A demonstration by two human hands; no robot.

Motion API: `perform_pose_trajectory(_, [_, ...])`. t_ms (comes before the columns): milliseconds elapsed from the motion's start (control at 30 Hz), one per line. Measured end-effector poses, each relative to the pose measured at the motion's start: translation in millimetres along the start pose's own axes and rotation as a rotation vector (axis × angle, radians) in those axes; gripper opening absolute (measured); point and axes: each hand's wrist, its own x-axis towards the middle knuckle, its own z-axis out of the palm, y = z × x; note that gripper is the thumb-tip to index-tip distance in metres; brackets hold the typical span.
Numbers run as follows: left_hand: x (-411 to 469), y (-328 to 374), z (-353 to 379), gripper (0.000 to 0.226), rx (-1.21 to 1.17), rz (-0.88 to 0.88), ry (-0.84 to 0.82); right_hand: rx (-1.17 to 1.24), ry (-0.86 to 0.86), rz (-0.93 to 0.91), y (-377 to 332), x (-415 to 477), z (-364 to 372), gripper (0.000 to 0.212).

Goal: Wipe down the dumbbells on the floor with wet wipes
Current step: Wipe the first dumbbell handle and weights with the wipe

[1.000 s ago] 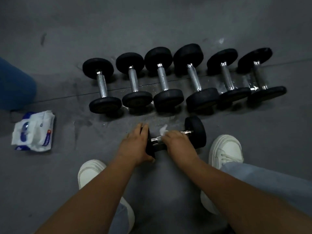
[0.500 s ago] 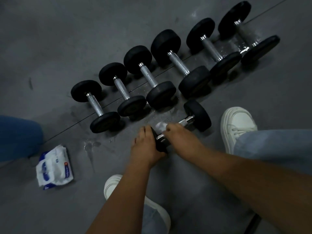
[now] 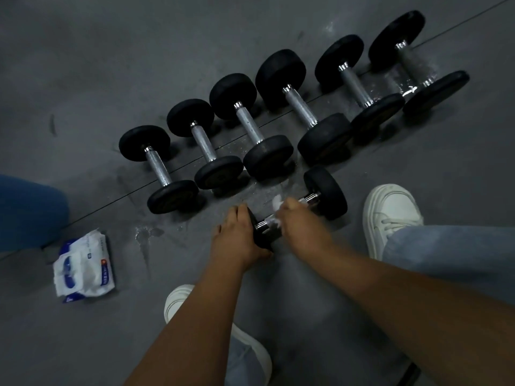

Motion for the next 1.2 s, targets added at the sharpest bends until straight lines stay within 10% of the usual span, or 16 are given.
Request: perform_pose_trajectory(1200, [7.7, -4.0, -4.9, 0.125, -0.030, -0.010, -0.051, 0.152, 0.090, 0.112, 22.8, 0.1, 1.8, 0.041])
